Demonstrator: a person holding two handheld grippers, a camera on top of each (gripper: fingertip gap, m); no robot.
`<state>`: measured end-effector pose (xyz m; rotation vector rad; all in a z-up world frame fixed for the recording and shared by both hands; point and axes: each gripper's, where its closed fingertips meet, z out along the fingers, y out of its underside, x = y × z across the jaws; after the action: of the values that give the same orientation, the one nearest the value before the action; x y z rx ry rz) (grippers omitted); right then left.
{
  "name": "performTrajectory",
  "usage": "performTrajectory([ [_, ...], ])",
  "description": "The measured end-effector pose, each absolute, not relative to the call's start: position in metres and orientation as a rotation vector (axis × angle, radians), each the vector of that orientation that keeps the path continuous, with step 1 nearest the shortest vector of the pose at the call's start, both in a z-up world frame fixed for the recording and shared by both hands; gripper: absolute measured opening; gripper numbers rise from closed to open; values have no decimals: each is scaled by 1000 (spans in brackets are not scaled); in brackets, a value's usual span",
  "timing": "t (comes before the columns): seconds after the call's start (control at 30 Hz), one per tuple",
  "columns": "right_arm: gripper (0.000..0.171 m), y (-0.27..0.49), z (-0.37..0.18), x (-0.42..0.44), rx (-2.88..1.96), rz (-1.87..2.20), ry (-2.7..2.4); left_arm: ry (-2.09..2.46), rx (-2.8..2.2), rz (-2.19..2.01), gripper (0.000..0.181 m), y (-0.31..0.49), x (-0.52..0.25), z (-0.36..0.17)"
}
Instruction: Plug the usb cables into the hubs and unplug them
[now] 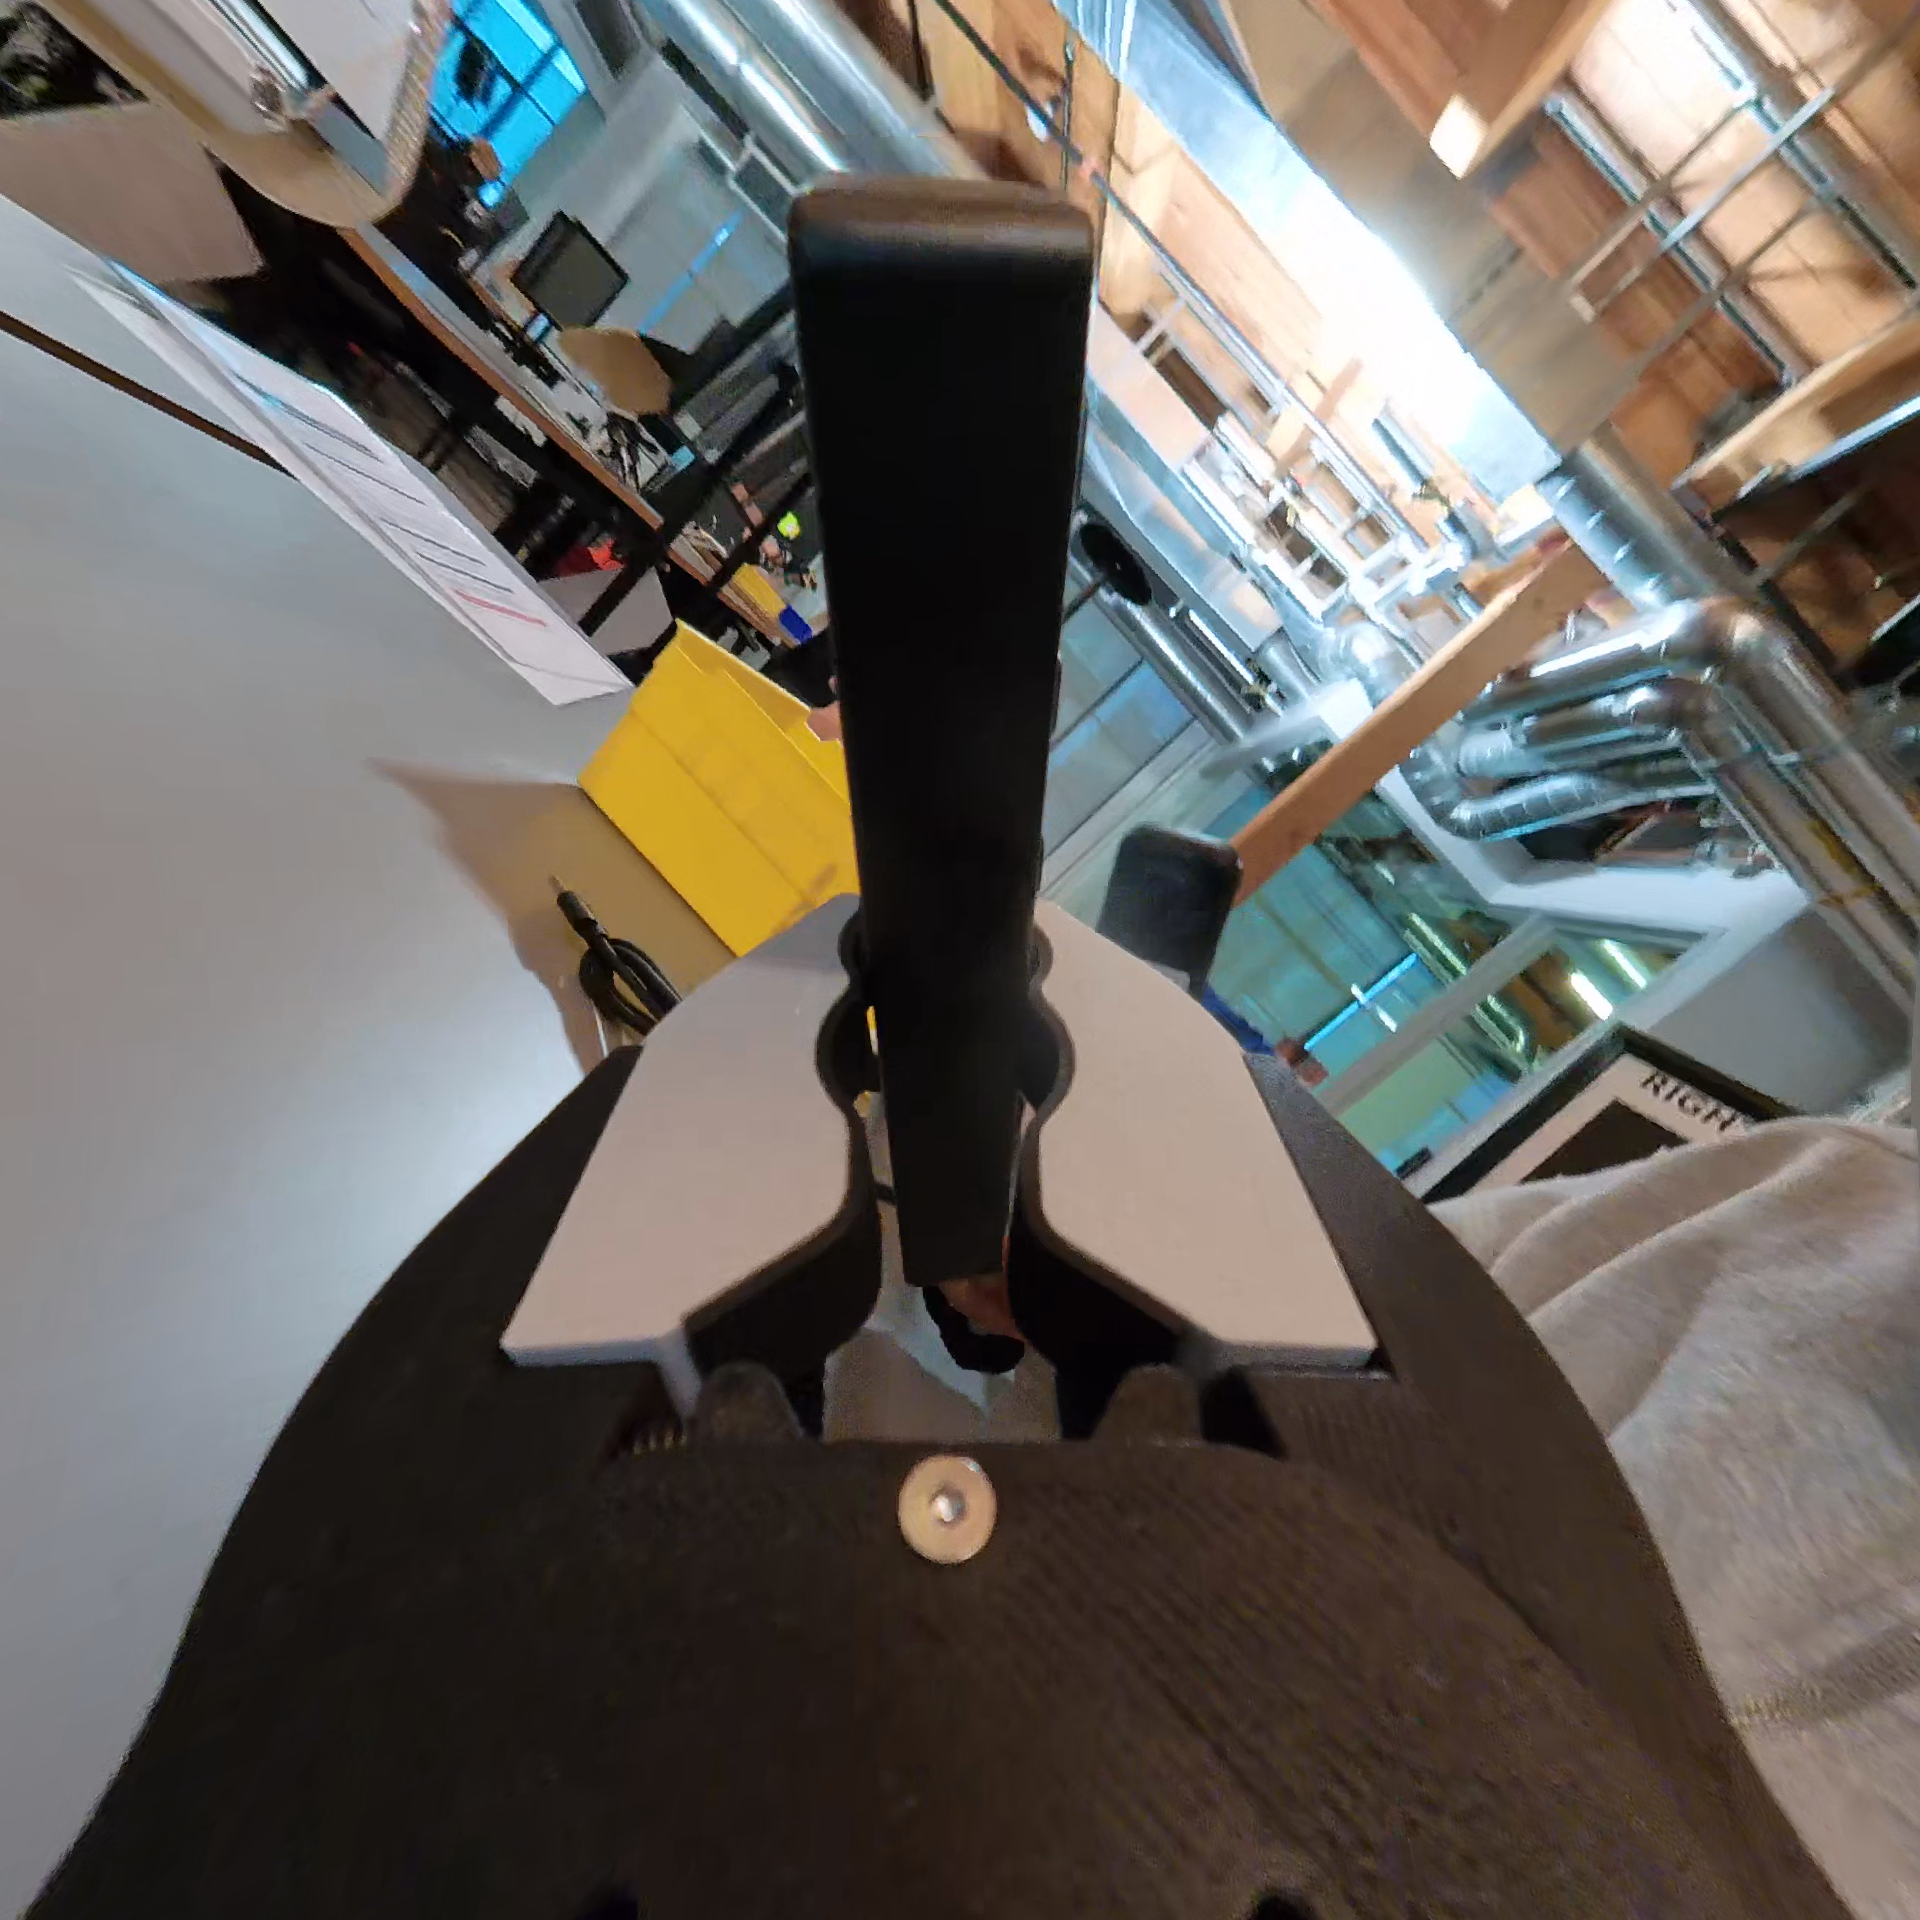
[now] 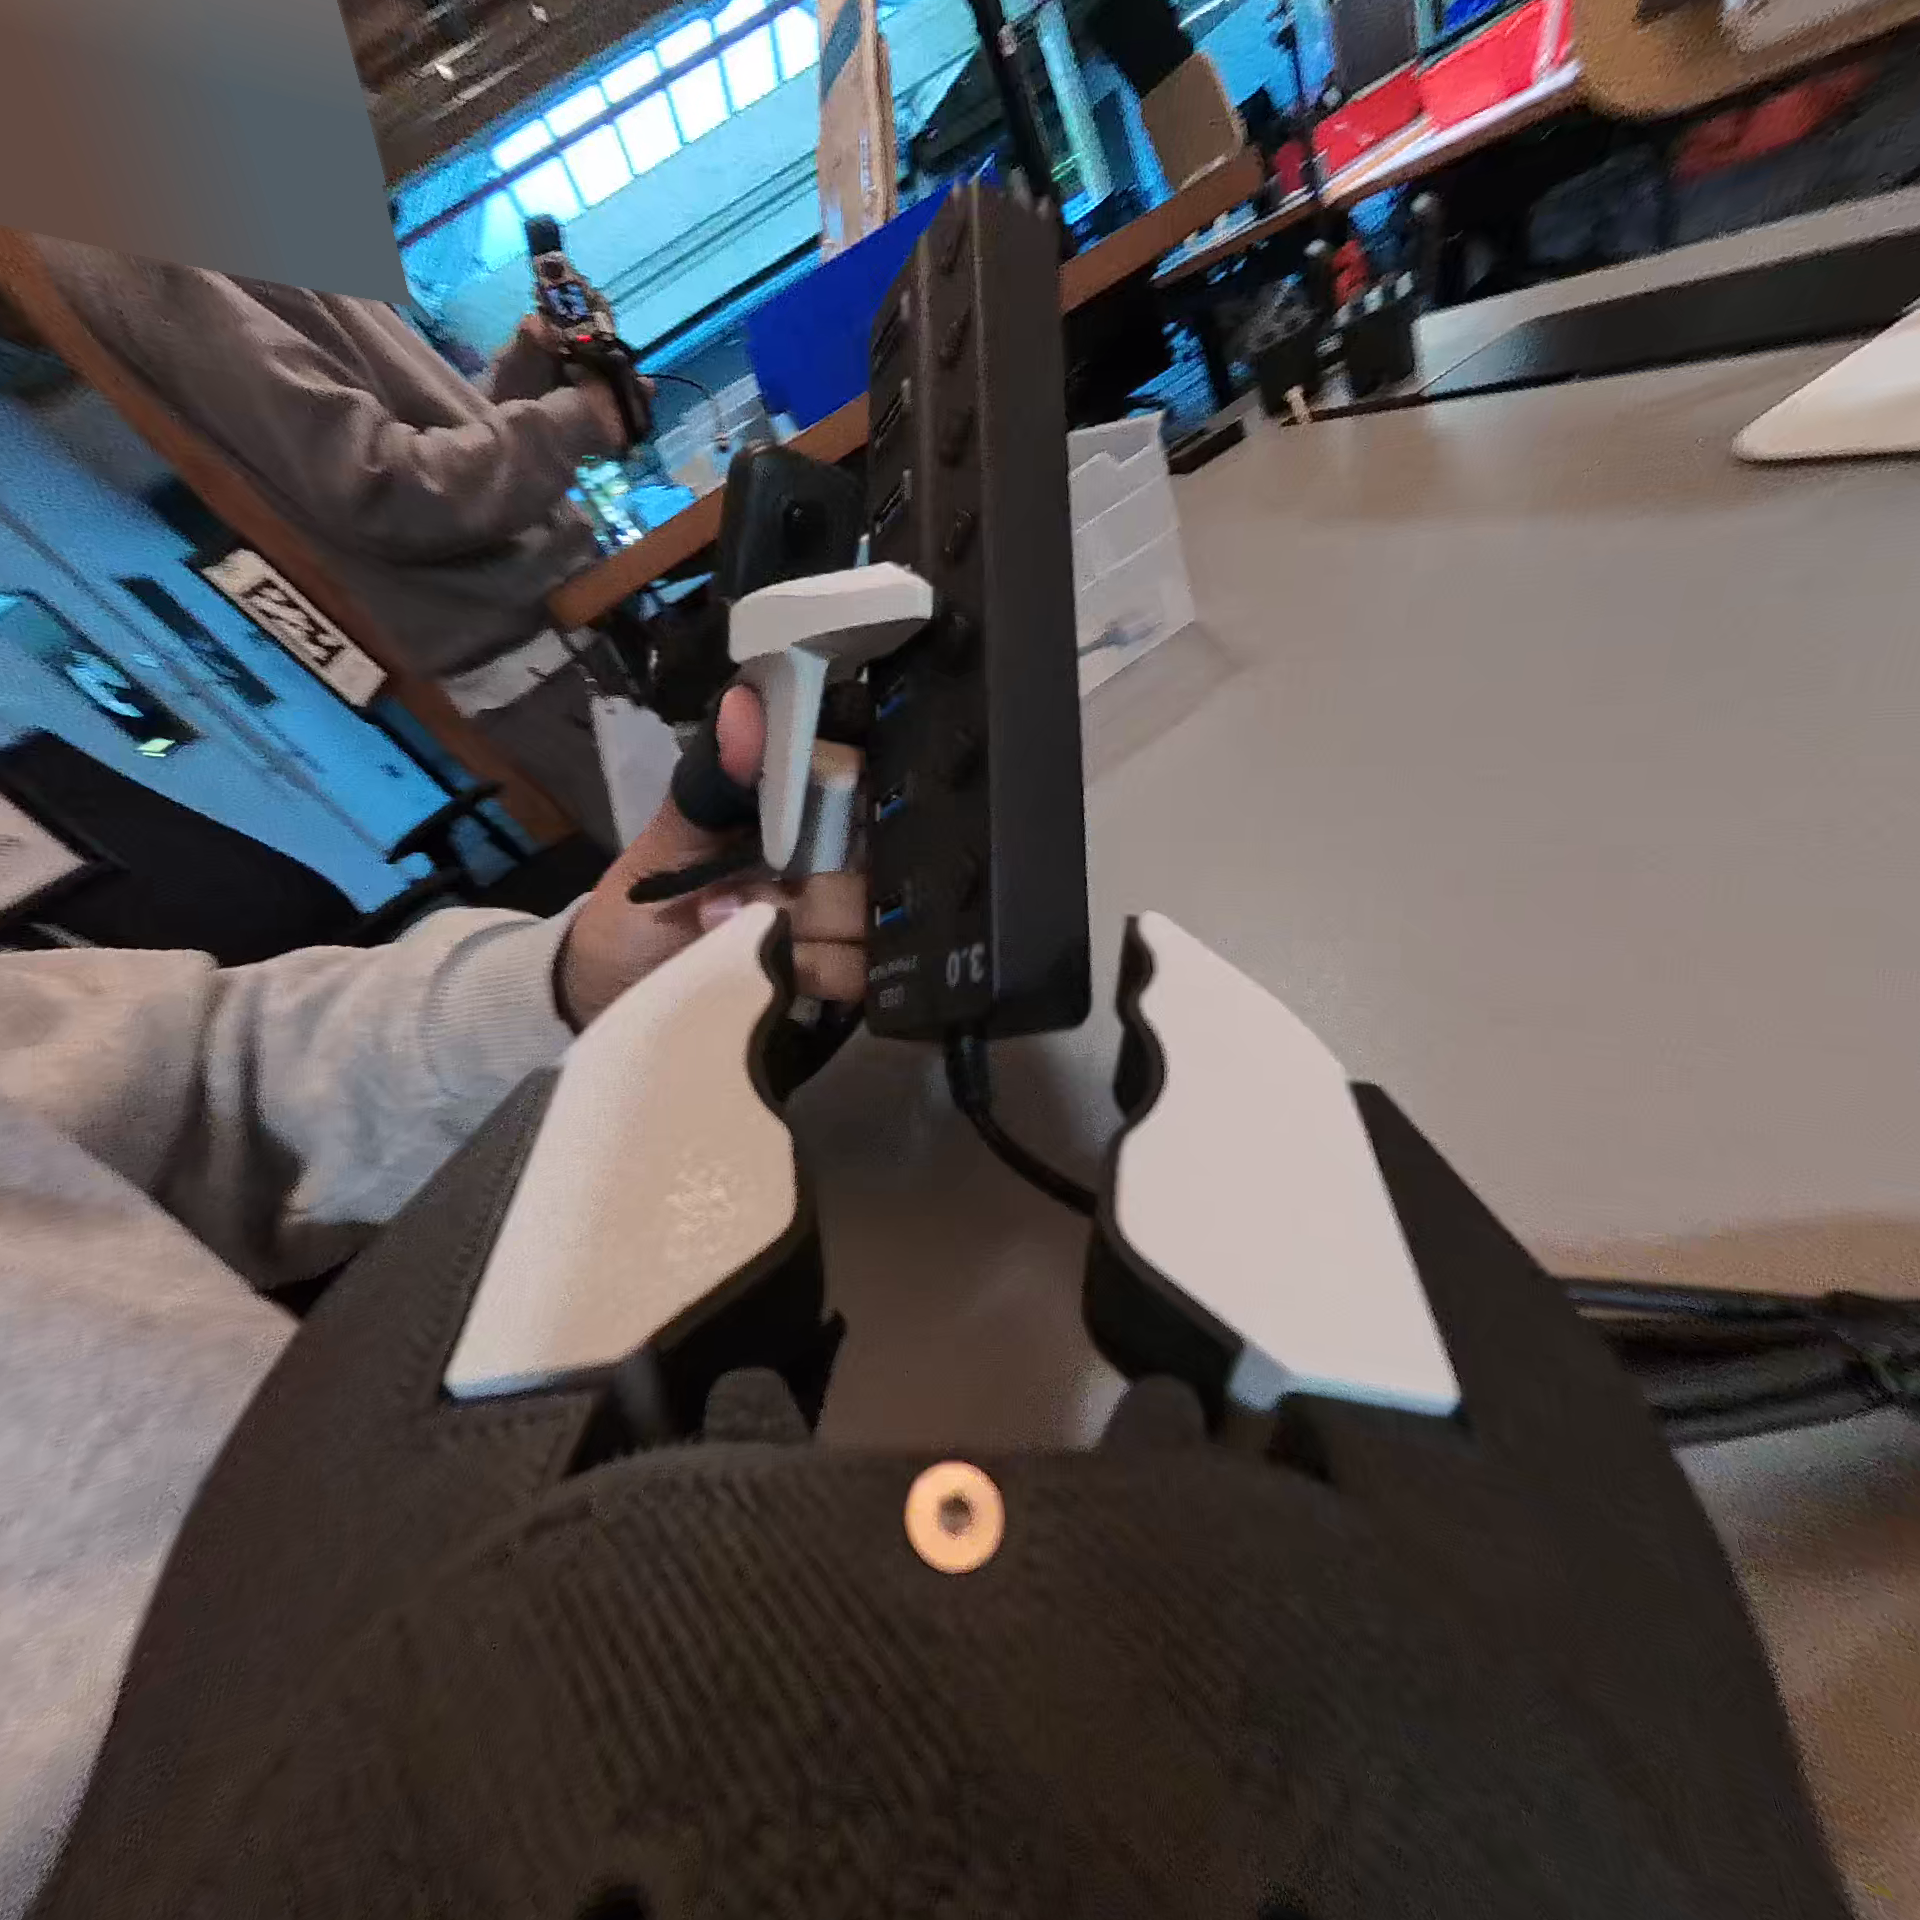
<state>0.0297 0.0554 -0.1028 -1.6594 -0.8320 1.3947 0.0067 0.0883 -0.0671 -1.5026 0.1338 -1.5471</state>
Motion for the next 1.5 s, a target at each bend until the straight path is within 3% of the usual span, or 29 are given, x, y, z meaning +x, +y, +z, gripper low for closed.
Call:
performTrajectory([
  [0.1,32,45,-109,26,-1697,1504,-884,176,-1474,-1564,24,83,13,-62],
  [0.67,24,34,-96,26,-1665,1677,-862,174,-1430,-1616,25,80,14,-56],
  [0.83,23,46,-94,35,-1667,1682,-801,139,-1460,-1542,41,88,3,-60],
  [1.0,24,60,-101,44,-1713,1548,-826,-63,-1495,-1129,101,120,-59,-62],
  [1.2,23,65,-129,47,-1816,1239,-1062,508,-1652,-702,111,105,-45,-52],
  [1.33,23,53,-139,43,-1791,1076,-1260,949,-1767,-384,116,87,-24,-79],
  [1.43,23,43,-147,39,-1726,849,-1439,1151,-1799,-240,84,74,-16,-95],
  [1.5,23,35,-154,37,-1673,722,-1552,1248,-1818,-240,77,63,-7,-105],
])
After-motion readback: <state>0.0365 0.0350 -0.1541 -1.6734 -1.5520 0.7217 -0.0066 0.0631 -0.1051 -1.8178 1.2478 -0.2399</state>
